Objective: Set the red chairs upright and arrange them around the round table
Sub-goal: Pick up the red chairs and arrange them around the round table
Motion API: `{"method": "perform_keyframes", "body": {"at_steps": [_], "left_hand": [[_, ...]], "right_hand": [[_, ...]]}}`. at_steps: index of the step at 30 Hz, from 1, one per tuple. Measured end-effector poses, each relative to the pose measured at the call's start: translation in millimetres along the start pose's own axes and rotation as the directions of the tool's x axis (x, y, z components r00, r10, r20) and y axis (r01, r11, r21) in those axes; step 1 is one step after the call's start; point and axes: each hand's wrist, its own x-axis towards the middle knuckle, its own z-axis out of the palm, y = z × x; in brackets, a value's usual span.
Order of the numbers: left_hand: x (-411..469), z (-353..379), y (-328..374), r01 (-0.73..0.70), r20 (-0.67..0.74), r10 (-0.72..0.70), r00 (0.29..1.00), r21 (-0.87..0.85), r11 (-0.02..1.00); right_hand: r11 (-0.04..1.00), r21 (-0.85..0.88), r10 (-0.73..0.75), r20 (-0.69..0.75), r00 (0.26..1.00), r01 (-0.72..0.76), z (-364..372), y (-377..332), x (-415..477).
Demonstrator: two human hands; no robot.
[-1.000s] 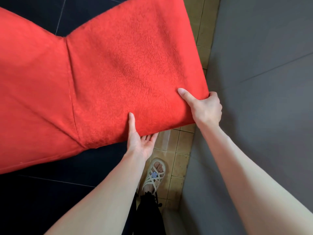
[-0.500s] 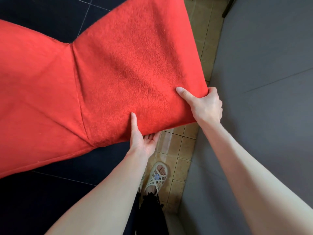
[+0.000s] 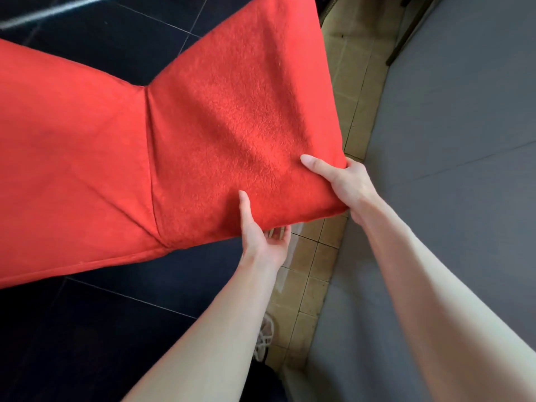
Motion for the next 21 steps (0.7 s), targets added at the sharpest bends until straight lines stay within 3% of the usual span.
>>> {"method": "perform_keyframes", "body": {"at_steps": [8, 13, 21], "left_hand": [[-63.5, 22.2, 11.9, -0.036, 0.050, 0.037, 0.998, -0.030, 0.999], [-91.5, 23.8, 48.5, -0.079, 0.046, 0.087, 0.995, -0.152, 0.985], [-122.9, 2.3, 95.4, -0.120, 0.076, 0.138, 0.988, -0.197, 0.973]], "right_hand": [[0.999, -0.025, -0.041, 0.039, 0.998, 0.042, 28.6, -34.1, -45.9], [0.994, -0.028, -0.106, 0.072, 0.992, 0.108, 64.8, -59.8, -82.1], [0.992, -0.018, -0.120, 0.103, 0.987, 0.123, 108.3, -89.8, -122.3]]}}
